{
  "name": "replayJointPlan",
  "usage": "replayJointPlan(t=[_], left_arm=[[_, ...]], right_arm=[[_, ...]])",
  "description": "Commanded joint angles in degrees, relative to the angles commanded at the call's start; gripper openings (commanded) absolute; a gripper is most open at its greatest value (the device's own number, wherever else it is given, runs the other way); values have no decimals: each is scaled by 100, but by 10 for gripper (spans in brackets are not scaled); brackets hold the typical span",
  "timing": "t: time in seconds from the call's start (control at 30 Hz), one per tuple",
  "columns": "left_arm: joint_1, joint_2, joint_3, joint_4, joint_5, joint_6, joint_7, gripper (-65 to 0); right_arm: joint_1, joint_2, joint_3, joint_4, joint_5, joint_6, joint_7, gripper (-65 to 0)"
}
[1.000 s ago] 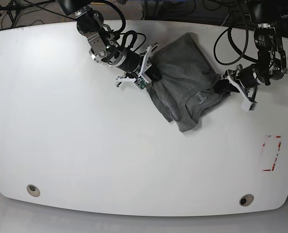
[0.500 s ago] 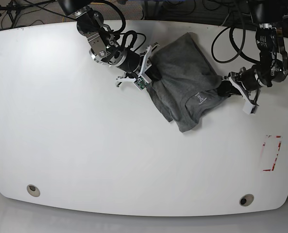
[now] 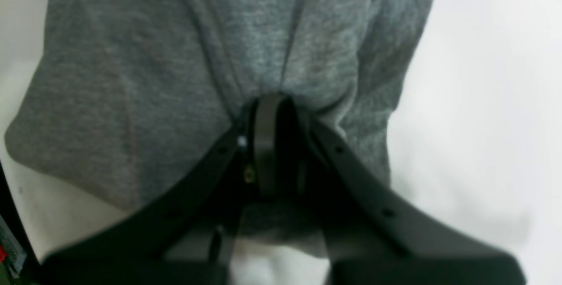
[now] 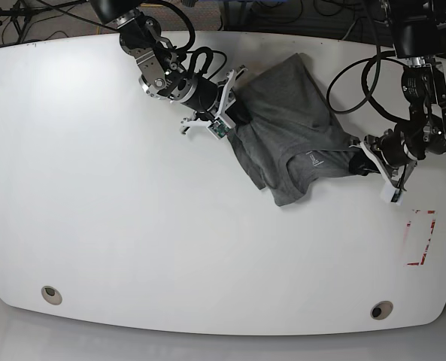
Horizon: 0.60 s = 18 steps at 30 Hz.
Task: Fold the T-shirt properly
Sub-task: 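Pull the shirt edge outward with the left gripper, unfolding the bundle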
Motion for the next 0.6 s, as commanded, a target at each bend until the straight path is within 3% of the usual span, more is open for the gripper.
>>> replayJointPlan(t=[0.17,0.23,0.5,0.6], left_arm=[[-264,-97,229,0,53,0,0,-619],[-352,-105,229,0,158,0,0,-586],[-659,-413,229,0,325,0,0,-357],[-774,-519,229,53,325,0,0,-299]], right_arm=[[0,0,0,0,0,0,0,-599],[0,9,0,0,0,0,0,-599],[9,9,-9,9,0,0,0,-599],[9,0,-9,9,0,0,0,-599]])
